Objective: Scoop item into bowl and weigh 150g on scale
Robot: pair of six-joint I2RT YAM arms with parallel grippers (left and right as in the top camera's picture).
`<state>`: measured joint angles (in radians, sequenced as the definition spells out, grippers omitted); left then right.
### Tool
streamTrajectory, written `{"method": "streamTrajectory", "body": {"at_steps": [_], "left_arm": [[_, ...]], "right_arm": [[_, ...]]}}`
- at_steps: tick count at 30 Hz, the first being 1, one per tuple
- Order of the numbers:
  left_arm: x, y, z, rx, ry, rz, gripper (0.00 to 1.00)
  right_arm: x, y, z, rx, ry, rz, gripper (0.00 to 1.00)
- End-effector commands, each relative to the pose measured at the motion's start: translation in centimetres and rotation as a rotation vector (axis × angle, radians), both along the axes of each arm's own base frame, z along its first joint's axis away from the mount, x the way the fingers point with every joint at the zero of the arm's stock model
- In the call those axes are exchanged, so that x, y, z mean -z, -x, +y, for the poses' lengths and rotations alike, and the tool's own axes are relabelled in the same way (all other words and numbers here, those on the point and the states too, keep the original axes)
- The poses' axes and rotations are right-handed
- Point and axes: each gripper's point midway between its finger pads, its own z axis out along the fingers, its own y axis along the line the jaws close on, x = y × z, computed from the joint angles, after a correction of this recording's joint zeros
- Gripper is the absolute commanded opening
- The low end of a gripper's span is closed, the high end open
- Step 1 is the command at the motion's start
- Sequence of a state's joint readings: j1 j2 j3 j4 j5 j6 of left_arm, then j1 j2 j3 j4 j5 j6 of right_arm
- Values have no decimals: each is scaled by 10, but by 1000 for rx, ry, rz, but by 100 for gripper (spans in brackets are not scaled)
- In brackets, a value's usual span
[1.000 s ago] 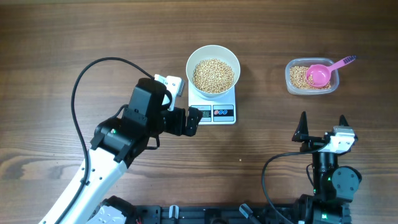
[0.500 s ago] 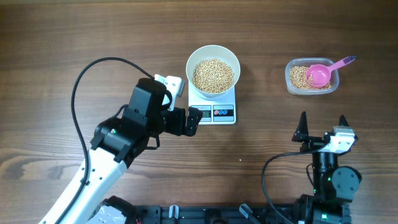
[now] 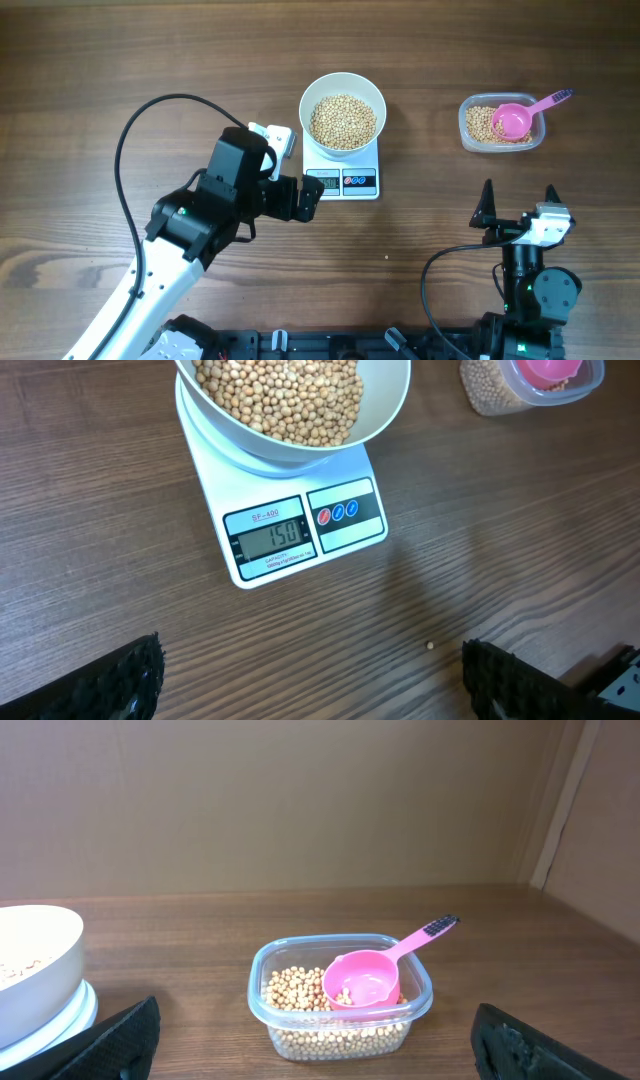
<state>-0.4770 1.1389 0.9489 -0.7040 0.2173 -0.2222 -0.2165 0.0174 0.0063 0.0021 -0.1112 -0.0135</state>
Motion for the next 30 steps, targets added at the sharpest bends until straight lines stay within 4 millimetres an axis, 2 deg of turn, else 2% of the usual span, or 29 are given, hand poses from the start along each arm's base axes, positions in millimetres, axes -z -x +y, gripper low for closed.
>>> {"method": "streamTrajectory", "body": {"at_steps": [1, 5, 7, 16, 20, 24, 30], "left_arm": [[-12, 2, 2, -1, 9, -44, 100], [-19, -6, 20, -70, -23, -92, 100], [-26, -14, 36, -135, -49, -137, 100], [-67, -27, 87, -319, -8, -279, 100], [-79, -22, 111, -392, 3, -331, 100], [-77, -10, 130, -456, 10, -377, 100], [-76, 7, 141, -491, 49, -505, 100]], "right_arm": [[-3, 1, 0, 3, 15, -13, 100], [-3, 1, 0, 3, 15, -13, 100], [-3, 1, 0, 3, 15, -13, 100], [-3, 1, 0, 3, 15, -13, 100], [-3, 1, 0, 3, 15, -13, 100], [-3, 1, 0, 3, 15, -13, 100], [-3, 1, 0, 3, 15, -13, 100]]}}
